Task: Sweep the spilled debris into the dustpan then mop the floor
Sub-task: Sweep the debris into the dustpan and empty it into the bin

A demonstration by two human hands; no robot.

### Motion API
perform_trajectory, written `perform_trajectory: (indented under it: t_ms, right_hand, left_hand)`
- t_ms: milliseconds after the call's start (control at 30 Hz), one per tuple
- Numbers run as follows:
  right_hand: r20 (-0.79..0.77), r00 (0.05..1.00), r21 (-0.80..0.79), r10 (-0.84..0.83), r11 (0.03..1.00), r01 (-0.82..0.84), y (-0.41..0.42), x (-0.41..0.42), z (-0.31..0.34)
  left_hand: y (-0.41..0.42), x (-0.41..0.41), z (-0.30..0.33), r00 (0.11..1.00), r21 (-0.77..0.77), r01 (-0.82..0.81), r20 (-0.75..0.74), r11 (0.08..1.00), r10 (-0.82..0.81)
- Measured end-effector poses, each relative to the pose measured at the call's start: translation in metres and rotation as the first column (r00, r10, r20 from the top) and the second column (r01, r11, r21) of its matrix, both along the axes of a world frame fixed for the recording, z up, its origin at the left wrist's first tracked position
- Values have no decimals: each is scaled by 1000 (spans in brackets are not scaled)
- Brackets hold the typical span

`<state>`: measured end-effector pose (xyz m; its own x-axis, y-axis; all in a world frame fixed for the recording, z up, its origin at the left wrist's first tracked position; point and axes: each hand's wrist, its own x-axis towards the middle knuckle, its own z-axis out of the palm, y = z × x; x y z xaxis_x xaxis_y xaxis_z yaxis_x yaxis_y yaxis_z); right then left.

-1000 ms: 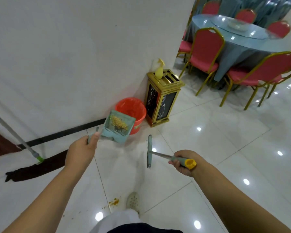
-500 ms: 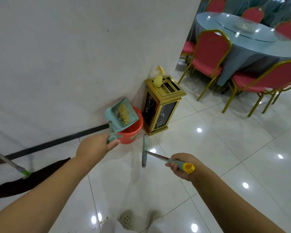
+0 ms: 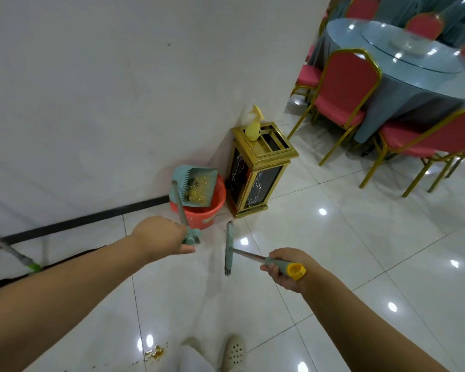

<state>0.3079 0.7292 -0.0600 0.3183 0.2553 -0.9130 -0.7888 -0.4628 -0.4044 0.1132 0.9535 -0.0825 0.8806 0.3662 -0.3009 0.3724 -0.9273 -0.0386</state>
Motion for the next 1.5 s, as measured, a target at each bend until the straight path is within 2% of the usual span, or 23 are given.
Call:
perform_trajectory:
  t_ms: [233,500,667,900,1133,1267,1500]
  right_hand:
    - [11,1000,1,-14,1000,14,-1,24,4]
    - [32,999,71,-26,997,23,4,30,10]
    - [30,999,82,-18,996,16,-4,32,10]
    - [22,1000,81,-14,997,12,-12,34,14]
    - [46,999,48,-19,999,16,-13,34,15]
    - [52,999,44,-10,999,8,-10,33,18]
    - [55,998,45,18,999,-21,-1,31,23]
  left_hand:
    - [-20,11,-10,971,-34,99,-217,994,-104]
    - [-61,34,-17,880,-8,196,-439,981,-179]
    - [-81,49,-18,823,61,181,-556,982,-117]
    - [-87,47,-15,804,106,168,-590,980,-74]
    - [-82,45,-15,808,114,244,-574,963,-136]
    - [-81,40,-26,829,98,250,-536,963,-160]
    - [-58,27,-24,909,22,163,-392,986,-142]
